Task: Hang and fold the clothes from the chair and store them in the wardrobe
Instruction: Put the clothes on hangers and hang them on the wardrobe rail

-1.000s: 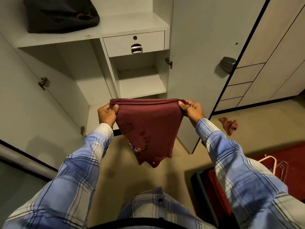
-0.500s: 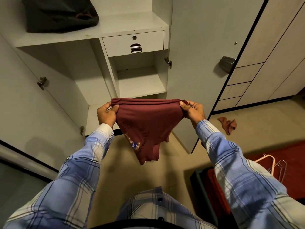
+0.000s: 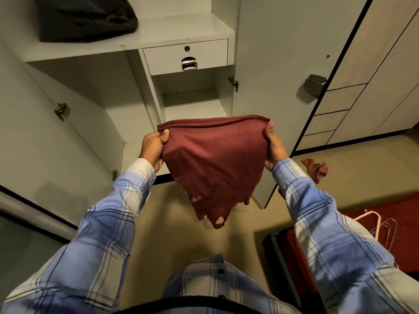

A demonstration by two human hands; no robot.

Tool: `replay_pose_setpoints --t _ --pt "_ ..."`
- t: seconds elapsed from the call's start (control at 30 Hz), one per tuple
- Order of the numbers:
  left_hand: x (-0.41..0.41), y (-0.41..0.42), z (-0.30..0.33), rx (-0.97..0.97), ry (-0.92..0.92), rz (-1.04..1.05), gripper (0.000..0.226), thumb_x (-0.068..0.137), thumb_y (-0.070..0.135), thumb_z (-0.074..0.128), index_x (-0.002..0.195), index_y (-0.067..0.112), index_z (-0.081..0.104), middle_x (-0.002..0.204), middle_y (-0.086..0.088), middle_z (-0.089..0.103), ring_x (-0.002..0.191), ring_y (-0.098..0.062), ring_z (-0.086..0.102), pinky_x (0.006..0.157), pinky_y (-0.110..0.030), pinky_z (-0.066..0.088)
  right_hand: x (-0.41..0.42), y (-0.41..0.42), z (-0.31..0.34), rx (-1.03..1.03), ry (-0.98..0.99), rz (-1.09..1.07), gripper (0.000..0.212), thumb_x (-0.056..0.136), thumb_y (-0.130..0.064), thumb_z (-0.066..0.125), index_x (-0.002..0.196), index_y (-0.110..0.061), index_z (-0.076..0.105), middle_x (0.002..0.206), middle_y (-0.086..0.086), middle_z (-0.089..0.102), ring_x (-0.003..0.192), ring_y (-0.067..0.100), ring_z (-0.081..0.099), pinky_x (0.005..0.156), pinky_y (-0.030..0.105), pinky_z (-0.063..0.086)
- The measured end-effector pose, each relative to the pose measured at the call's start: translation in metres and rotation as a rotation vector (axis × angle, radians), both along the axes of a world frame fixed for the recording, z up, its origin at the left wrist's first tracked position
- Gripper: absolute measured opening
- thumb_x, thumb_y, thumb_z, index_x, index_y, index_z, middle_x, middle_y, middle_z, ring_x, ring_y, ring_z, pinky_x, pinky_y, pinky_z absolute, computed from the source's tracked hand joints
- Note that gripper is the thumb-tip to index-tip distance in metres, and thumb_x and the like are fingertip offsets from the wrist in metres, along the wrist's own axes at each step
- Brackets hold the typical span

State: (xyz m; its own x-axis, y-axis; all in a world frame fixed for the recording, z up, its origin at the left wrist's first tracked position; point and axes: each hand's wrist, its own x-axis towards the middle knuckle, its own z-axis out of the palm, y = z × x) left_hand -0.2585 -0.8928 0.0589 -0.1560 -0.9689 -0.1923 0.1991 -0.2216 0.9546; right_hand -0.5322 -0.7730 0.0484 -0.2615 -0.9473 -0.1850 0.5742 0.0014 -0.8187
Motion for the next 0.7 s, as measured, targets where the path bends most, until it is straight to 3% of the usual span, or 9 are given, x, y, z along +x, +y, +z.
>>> replay_pose_setpoints --t 0.1,0.13,0.2,0.27,0.3,0.47,0.57,0.63,0.7 --pt "-0.007 -0.001 0.006 0.025 0.077 0.03 0.021 0.101 0.006 0.047 0.088 0.006 0.063 0.065 0.004 0.07 0.058 -0.007 0.063 0.065 -0.021 0.055 0.013 0.01 -0.021 0.099 0.108 0.248 0.088 0.03 -0.052 0.095 0.102 -0.009 0.068 0.092 0.004 0.076 0.082 0.015 0.073 0.075 0.03 0.06" --pt "-0.007 -0.001 0.006 0.033 0.08 0.046 0.02 0.101 0.006 0.048 0.087 0.006 0.063 0.064 0.004 0.07 0.058 -0.008 0.062 0.063 -0.021 0.054 0.016 0.012 -0.028 0.134 0.19 0.296 0.09 0.028 -0.048 0.098 0.103 -0.009 0.068 0.091 0.003 0.076 0.081 0.015 0.072 0.072 0.028 0.059" --pt "-0.005 -0.002 0.005 0.045 0.047 0.075 0.019 0.1 0.006 0.05 0.087 0.007 0.064 0.066 0.003 0.068 0.062 -0.01 0.059 0.061 -0.02 0.053 0.017 0.013 -0.036 0.188 0.269 0.305 0.065 0.052 -0.036 0.094 0.104 -0.007 0.068 0.091 0.002 0.076 0.084 0.018 0.071 0.071 0.025 0.058" --pt "-0.001 -0.003 0.003 0.071 0.02 0.101 0.016 0.098 0.006 0.052 0.088 0.008 0.064 0.068 0.003 0.068 0.062 -0.009 0.059 0.06 -0.02 0.054 0.019 0.014 -0.032 0.174 0.196 0.256 0.024 0.086 -0.016 0.069 0.107 -0.005 0.066 0.09 0.003 0.075 0.085 0.018 0.069 0.072 0.024 0.058" --pt "0.001 -0.003 0.003 0.092 0.024 0.113 0.014 0.098 0.006 0.053 0.089 0.008 0.063 0.066 0.003 0.068 0.059 -0.008 0.06 0.059 -0.02 0.054 0.019 0.013 -0.029 0.159 0.143 0.227 0.019 0.092 -0.011 0.06 0.109 -0.005 0.065 0.091 0.004 0.075 0.084 0.017 0.07 0.074 0.025 0.058" --pt "0.008 -0.005 0.007 0.175 -0.022 0.117 0.01 0.097 0.009 0.054 0.1 0.003 0.063 0.086 -0.005 0.065 0.066 -0.011 0.061 0.059 -0.022 0.056 0.023 0.006 -0.023 0.158 0.119 0.235 0.019 0.097 -0.016 0.054 0.107 -0.007 0.066 0.097 0.006 0.073 0.084 0.016 0.071 0.08 0.028 0.059" --pt "0.015 0.002 0.017 0.187 0.295 -0.018 0.029 0.099 0.025 0.053 0.116 0.002 0.062 0.094 -0.01 0.071 0.081 -0.02 0.069 0.078 -0.031 0.059 0.029 0.005 -0.015 0.088 0.035 0.21 0.021 0.097 -0.017 0.052 0.106 -0.003 0.064 0.096 0.011 0.072 0.085 0.02 0.07 0.086 0.031 0.057" --pt "0.022 0.007 0.02 0.151 0.456 -0.214 0.042 0.09 0.045 0.057 0.108 0.008 0.07 0.105 -0.01 0.072 0.097 -0.023 0.07 0.09 -0.038 0.056 0.032 0.002 -0.009 0.023 -0.042 0.165 0.026 0.096 -0.018 0.051 0.11 0.002 0.062 0.1 0.013 0.071 0.092 0.023 0.069 0.095 0.034 0.053" --pt "0.022 0.019 0.01 0.095 0.181 -0.413 0.033 0.076 0.033 0.078 0.101 0.012 0.073 0.096 -0.002 0.075 0.092 -0.019 0.07 0.081 -0.031 0.059 0.033 -0.001 -0.003 -0.004 -0.056 0.135 0.025 0.099 -0.017 0.047 0.106 0.002 0.062 0.097 0.012 0.072 0.091 0.021 0.069 0.096 0.033 0.053"
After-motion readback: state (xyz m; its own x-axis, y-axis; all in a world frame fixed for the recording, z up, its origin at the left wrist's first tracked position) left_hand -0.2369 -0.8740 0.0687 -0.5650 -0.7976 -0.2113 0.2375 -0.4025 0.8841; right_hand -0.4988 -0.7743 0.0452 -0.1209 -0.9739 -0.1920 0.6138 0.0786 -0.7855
